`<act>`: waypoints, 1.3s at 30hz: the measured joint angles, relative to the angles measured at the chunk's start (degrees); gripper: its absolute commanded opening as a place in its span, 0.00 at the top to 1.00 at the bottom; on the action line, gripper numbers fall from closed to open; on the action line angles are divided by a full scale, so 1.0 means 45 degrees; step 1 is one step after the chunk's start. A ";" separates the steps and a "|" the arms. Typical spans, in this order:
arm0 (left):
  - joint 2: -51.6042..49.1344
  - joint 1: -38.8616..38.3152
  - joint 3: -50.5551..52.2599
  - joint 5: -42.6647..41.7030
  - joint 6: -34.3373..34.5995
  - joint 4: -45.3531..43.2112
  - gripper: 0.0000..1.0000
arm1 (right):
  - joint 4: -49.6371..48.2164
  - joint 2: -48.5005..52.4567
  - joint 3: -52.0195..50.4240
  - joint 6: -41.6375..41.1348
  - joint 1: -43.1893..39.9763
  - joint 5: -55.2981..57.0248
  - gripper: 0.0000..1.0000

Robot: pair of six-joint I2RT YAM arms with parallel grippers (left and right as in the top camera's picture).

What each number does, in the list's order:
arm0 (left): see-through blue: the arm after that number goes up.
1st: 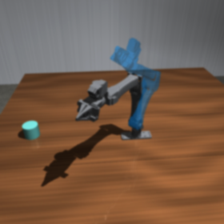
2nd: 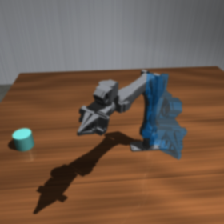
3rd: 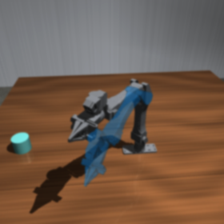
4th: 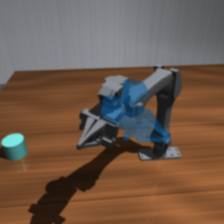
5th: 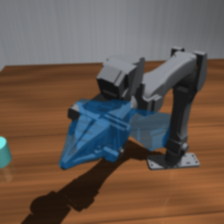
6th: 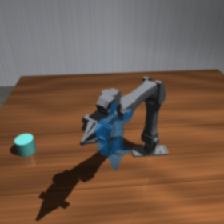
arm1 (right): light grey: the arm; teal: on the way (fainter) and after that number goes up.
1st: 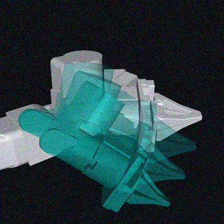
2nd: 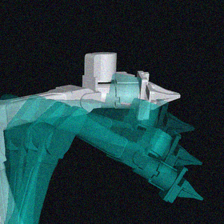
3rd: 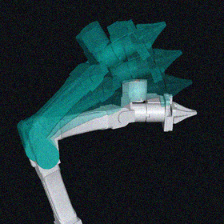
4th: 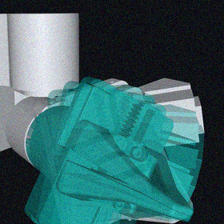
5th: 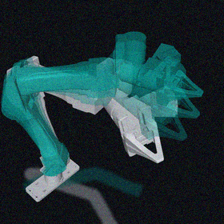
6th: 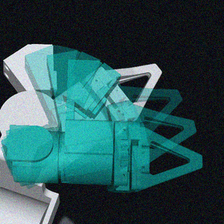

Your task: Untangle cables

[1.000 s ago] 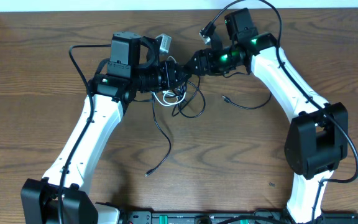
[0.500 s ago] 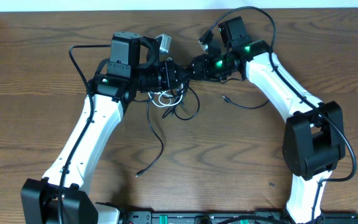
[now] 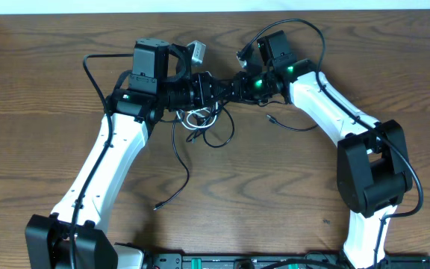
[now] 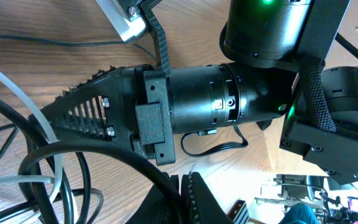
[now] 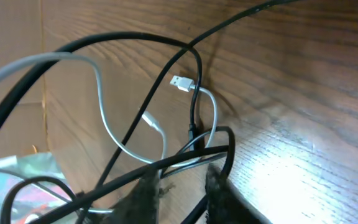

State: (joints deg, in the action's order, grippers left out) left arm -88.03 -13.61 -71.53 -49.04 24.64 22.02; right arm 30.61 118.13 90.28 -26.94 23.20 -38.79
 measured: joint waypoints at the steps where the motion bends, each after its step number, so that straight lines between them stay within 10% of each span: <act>1: 0.0000 0.0000 0.0000 0.0000 0.0000 0.0000 0.93 | 0.0010 0.0000 0.0000 0.0010 -0.0019 0.0000 0.99; 6: -0.0005 0.0000 0.0000 0.0126 0.0000 0.0073 0.93 | 0.1025 0.0000 -0.0010 0.0248 -0.0510 -0.0015 0.99; 13: 0.0000 0.0000 0.0000 0.0398 -0.0005 0.0199 0.93 | 0.1277 0.0000 -0.0010 0.3356 -0.2064 -0.1307 0.36; 19: -0.0005 0.0000 0.0000 0.0034 -0.0005 0.0267 0.93 | 0.1729 0.0000 -0.0010 0.8004 -0.3249 -0.3847 0.22; 29: -0.0005 0.0000 0.0000 -0.1064 0.0554 0.0301 0.93 | 0.2749 0.0000 -0.0015 1.3809 -0.1972 -0.4459 0.31; 34: -0.0005 0.0000 0.0000 -0.1535 0.0738 0.0301 0.92 | 0.1666 0.0000 -0.0029 1.3896 -0.1248 -0.3123 0.56; 37: 0.0000 0.0000 0.0000 -0.1661 0.0821 0.0296 0.92 | 0.0772 0.0000 -0.0044 1.2857 -0.1093 -0.2482 0.99; 39: -0.0005 0.0000 0.0000 -0.1710 0.0855 0.0296 0.93 | 0.0374 0.0000 -0.0044 1.1973 -0.1146 -0.2225 0.99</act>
State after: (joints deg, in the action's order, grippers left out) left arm -88.05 -13.61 -71.53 -56.73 28.49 23.35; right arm 32.29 118.13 90.08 26.94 18.04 -48.80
